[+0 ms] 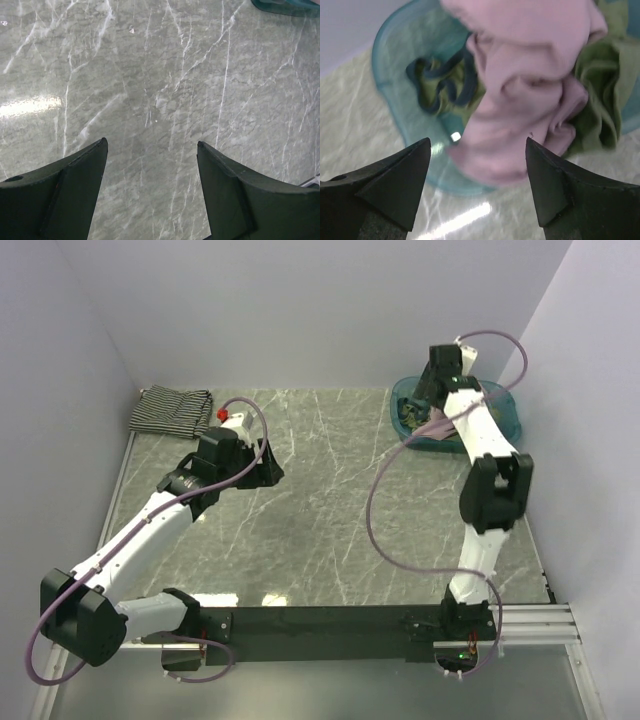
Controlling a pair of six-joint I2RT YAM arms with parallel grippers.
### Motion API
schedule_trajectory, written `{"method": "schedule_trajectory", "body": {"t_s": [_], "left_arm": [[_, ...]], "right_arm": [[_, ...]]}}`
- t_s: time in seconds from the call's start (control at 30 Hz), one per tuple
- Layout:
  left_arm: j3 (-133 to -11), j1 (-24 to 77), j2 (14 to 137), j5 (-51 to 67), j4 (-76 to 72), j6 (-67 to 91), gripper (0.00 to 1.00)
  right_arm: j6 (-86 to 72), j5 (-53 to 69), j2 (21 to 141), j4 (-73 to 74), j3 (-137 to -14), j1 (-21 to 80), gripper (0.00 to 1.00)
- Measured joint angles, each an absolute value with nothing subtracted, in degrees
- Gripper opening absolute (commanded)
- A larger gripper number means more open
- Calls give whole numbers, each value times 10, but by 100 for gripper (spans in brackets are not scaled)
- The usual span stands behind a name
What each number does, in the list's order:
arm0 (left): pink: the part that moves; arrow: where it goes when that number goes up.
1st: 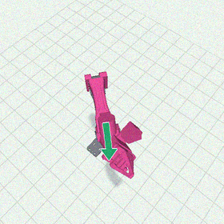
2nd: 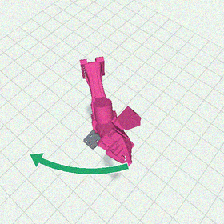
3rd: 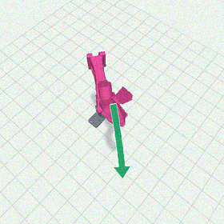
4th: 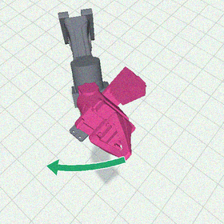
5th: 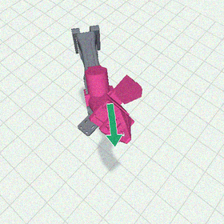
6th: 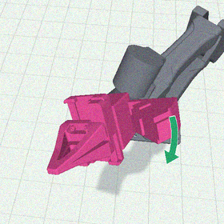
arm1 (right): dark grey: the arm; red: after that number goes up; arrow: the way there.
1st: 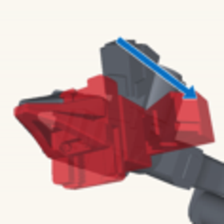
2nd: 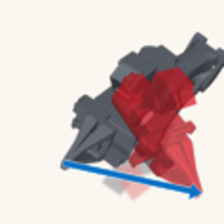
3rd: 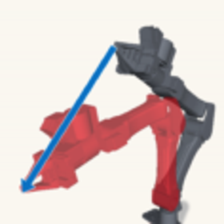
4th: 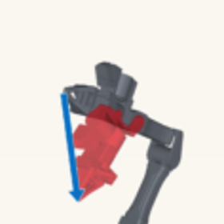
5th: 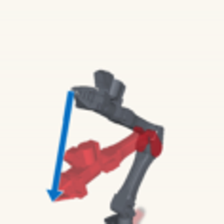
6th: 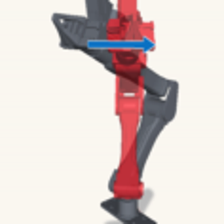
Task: Fold and stack the tank tops
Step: Grab the tank top from the pile
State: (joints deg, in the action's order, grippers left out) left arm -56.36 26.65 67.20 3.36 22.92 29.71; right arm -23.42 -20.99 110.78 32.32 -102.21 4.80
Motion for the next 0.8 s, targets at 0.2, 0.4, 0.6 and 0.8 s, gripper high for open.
{"method": "schedule_trajectory", "body": {"t_s": [0.2, 0.4, 0.6, 0.8], "left_arm": [[-561, 259, 672, 43, 229, 297, 78], [-558, 243, 672, 60, 223, 297, 78], [-557, 239, 672, 67, 220, 297, 78], [-557, 238, 672, 68, 220, 297, 78]], "right_arm": [[-228, -266, 1264, 388, -1216, 25, 84], [-226, -283, 1321, 427, -1261, 5, 81], [-220, -285, 1328, 437, -1261, 1, 45], [-215, -284, 1328, 443, -1275, 1, 0]]}}
